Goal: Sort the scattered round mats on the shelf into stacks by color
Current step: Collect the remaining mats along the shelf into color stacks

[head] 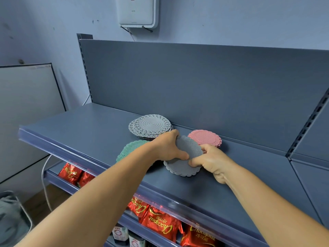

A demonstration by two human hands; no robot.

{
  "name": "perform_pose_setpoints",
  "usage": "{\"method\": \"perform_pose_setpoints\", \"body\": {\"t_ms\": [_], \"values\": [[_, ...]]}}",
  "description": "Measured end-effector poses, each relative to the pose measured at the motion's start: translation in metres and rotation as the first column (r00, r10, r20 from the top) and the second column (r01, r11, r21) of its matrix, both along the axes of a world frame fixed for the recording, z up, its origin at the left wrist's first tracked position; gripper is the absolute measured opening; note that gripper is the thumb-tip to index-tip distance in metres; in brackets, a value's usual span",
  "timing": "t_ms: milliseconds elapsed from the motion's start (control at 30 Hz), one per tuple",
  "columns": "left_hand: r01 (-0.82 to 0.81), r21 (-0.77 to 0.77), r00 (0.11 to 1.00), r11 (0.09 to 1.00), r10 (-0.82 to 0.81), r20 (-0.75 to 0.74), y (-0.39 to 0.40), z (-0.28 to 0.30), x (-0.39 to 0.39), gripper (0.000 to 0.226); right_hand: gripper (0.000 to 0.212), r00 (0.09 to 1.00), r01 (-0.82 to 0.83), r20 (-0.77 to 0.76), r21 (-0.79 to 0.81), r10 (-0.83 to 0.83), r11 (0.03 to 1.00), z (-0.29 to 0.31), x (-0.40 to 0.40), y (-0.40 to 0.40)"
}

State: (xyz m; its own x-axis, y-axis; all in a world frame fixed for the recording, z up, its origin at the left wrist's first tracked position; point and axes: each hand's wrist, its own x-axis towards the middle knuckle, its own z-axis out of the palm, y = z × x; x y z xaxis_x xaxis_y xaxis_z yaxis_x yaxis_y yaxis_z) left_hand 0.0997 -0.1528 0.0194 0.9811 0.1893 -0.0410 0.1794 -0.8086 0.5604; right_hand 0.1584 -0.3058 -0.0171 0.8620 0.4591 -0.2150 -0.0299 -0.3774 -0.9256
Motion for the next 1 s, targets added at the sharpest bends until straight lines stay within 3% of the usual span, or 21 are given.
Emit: {"method": "perform_pose_setpoints", "body": {"t_ms": [133,300,533,700,867,1000], "values": [[0.027,-0.138,0.982,0.99,-0.001,0.189,-0.008,0.0,-0.014,0.051,0.051,1.0,0.019,-0.016,0.199,-0.016,0.98,0.003,-0.013,-0.005],[0.085,-0.286,0.927,0.954,0.029,0.373,-0.021,-0.011,-0.022,0.042,0.059,0.991,0.015,0.122,0.336,-0.059,0.942,0.004,-0.026,-0.009],[0.059,-0.399,0.924,0.915,0.101,0.368,-0.022,-0.031,-0.03,0.058,0.064,0.985,0.072,0.131,0.297,-0.115,0.952,-0.009,-0.032,-0.007],[0.105,-0.393,0.949,0.914,0.026,0.315,-0.024,-0.028,-0.032,0.048,0.079,0.99,0.058,0.105,0.326,-0.097,0.944,-0.008,-0.033,0.001],[0.062,-0.417,0.946,0.907,0.079,0.314,-0.02,-0.031,-0.03,0.046,0.074,0.993,-0.012,0.117,0.318,-0.027,0.948,-0.003,-0.035,0.002],[0.051,-0.383,0.933,0.922,0.093,0.347,-0.024,-0.032,-0.028,0.036,0.059,0.983,0.041,0.162,0.273,-0.088,0.961,0.001,-0.034,0.002]]}}
